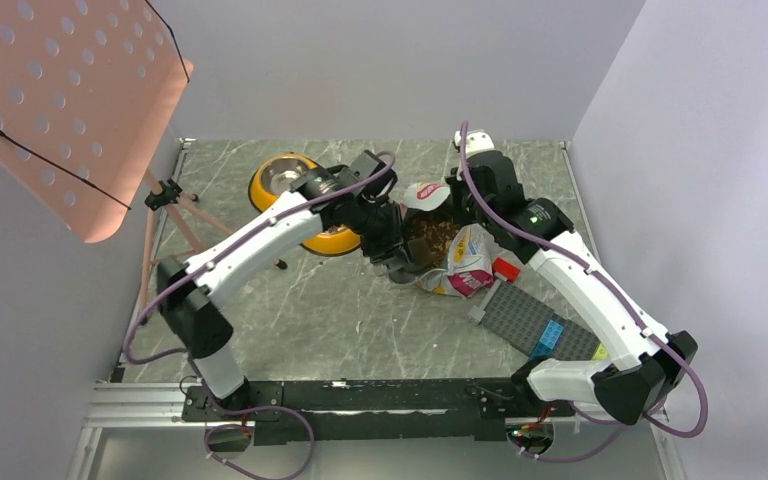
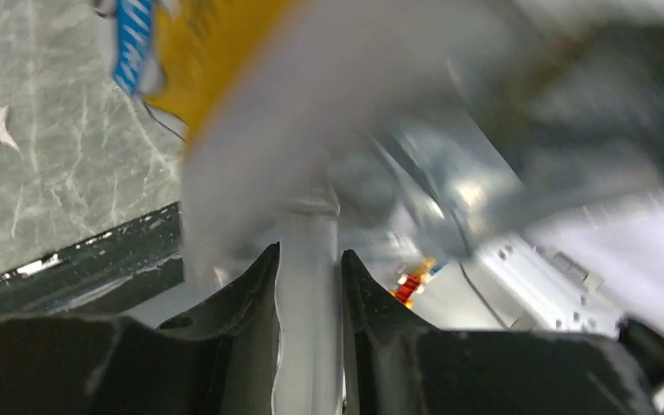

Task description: Serve the pet food

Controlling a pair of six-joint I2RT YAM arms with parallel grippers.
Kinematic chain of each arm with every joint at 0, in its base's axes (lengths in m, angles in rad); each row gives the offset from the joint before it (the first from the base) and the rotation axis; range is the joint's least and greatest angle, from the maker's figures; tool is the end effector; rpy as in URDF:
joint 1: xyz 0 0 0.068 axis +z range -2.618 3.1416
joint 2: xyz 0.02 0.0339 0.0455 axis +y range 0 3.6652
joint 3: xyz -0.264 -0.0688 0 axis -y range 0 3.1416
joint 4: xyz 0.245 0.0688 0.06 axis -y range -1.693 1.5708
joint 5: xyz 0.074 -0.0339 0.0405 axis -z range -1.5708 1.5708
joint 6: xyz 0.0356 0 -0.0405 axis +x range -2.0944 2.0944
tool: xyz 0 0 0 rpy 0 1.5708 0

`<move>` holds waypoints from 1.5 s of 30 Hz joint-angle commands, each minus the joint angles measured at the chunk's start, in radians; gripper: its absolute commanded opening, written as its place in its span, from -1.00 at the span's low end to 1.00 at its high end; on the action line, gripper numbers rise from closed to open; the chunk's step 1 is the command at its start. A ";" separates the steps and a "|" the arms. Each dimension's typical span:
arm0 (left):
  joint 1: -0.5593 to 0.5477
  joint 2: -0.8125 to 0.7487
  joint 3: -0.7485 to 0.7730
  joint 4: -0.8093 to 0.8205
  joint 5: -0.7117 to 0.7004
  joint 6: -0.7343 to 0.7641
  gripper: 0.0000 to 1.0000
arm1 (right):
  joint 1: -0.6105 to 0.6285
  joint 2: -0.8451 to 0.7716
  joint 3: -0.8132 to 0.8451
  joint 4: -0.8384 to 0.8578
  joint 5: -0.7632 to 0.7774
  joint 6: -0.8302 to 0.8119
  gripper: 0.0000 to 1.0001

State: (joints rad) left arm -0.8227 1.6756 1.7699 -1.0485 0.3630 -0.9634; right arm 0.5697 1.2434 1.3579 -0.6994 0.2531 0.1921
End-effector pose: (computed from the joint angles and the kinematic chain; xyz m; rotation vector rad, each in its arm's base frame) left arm 0.2274 -0.2636 0.3713 -0.0342 2.8533 -1.0345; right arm 0.2255 0.1339 0.3912 -0.2573 2.1242 0.1742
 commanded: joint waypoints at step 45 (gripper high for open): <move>0.189 -0.248 -1.042 1.617 0.359 -0.348 -1.00 | 0.096 -0.118 0.001 0.110 0.193 -0.028 -1.00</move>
State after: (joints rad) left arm -0.6399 1.5047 0.7677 0.5114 0.7113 -1.3220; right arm 0.6746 1.1931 1.2739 -0.6636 0.3515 0.1791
